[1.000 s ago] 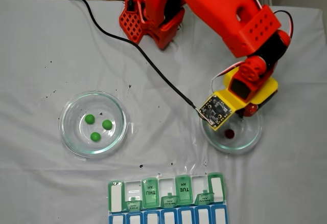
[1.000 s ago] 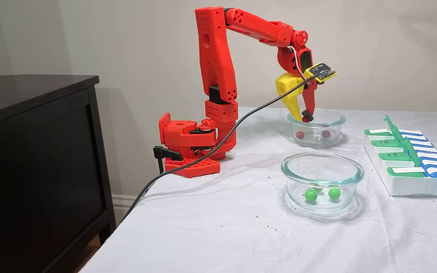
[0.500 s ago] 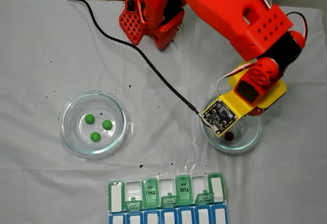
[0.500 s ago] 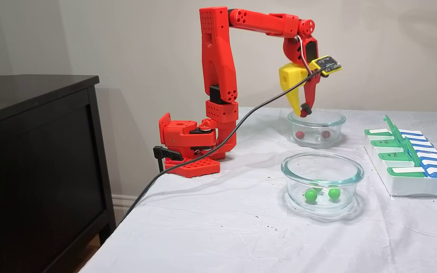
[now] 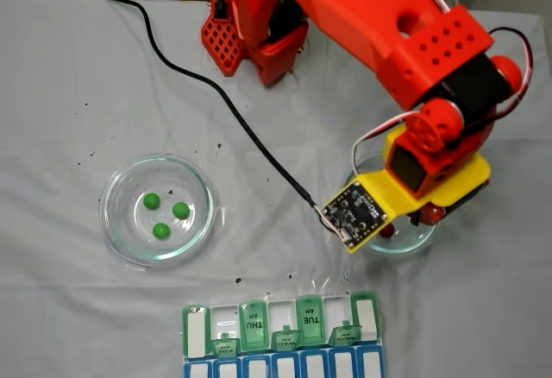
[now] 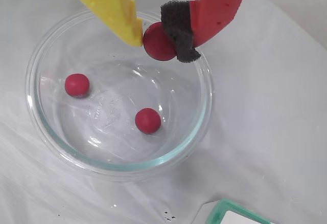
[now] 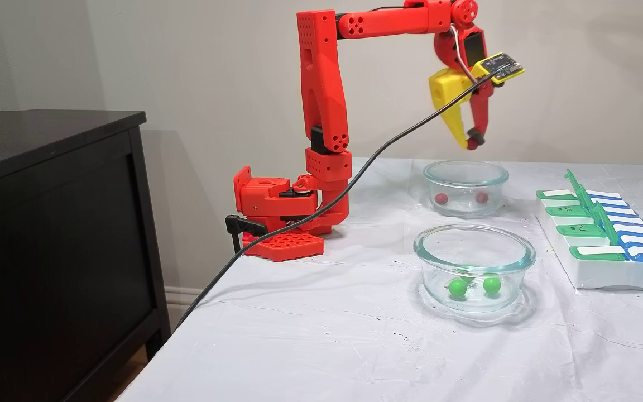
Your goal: Sort medicines into box.
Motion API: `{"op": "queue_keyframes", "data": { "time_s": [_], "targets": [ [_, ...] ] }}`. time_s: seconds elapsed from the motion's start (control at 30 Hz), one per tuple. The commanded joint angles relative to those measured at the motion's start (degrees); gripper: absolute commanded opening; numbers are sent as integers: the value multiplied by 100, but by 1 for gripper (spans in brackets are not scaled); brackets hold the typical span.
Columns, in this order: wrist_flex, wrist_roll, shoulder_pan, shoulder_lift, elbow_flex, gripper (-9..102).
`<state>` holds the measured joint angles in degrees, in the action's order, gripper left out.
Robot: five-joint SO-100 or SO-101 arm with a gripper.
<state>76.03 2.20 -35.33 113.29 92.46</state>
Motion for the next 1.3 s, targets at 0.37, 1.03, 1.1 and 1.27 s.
{"op": "queue_keyframes", "data": {
  "time_s": [0.37,1.03,1.1,1.27],
  "targets": [
    [308,264,703,-896,-1978,0],
    [-18,255,1230,-1002,-1863,0],
    [-343,255,1248,-861,-1538,0],
    [-483,220,1362,-1063,-1538,0]
  ]
}}
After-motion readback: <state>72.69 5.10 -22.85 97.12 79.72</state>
